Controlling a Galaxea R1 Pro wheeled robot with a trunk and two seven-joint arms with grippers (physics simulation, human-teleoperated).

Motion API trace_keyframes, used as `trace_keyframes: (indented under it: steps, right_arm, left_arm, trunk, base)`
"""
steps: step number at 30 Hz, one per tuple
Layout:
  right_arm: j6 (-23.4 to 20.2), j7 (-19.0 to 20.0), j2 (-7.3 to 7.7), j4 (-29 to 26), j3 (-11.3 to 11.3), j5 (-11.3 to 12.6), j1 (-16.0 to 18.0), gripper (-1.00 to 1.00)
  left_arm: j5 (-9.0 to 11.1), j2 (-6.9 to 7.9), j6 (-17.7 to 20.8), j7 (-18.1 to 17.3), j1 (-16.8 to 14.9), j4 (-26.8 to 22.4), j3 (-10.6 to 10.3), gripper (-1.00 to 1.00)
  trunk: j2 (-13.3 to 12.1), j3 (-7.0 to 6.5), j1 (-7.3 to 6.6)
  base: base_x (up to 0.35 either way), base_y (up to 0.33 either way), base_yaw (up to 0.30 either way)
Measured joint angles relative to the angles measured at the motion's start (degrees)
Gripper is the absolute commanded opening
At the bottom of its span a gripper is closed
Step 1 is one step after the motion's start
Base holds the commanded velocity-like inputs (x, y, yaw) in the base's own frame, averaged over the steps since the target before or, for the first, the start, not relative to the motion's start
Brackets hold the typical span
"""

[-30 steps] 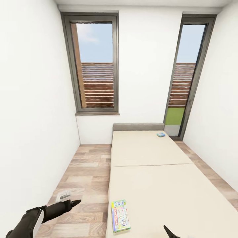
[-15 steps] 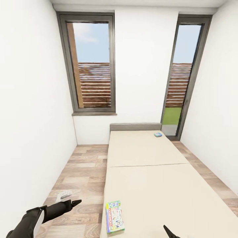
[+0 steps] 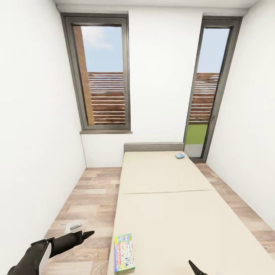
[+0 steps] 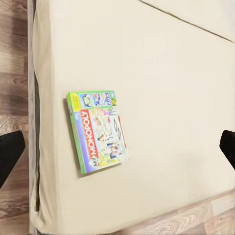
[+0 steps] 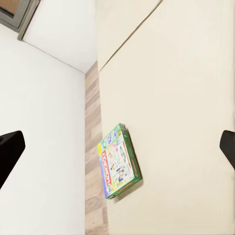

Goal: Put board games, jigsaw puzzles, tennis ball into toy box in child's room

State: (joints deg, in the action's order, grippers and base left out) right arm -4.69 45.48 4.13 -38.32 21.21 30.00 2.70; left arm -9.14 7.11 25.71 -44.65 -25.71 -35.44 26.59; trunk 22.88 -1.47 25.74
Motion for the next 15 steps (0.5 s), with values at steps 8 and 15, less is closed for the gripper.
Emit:
trace_keyframes:
  steps: [8, 15]
  right_arm:
    - [-0.1, 0.0, -0.01, 0.0, 0.0, 0.1, 0.0, 1.00]
    - [-0.1, 0.0, 0.01, 0.0, 0.0, 0.2, 0.0, 1.00]
  left_arm:
    - [0.0, -0.06, -0.1, 0.0, 0.0, 0.0, 0.0, 1.00]
    - [0.0, -0.02, -0.1, 0.0, 0.0, 0.0, -0.1, 1.00]
  trunk:
    - [0.0, 0.00, 0.00]
    - [0.0, 0.00, 0.01]
  base:
    - [0.196, -0.195, 0.000]
    - [0.065, -0.063, 0.000]
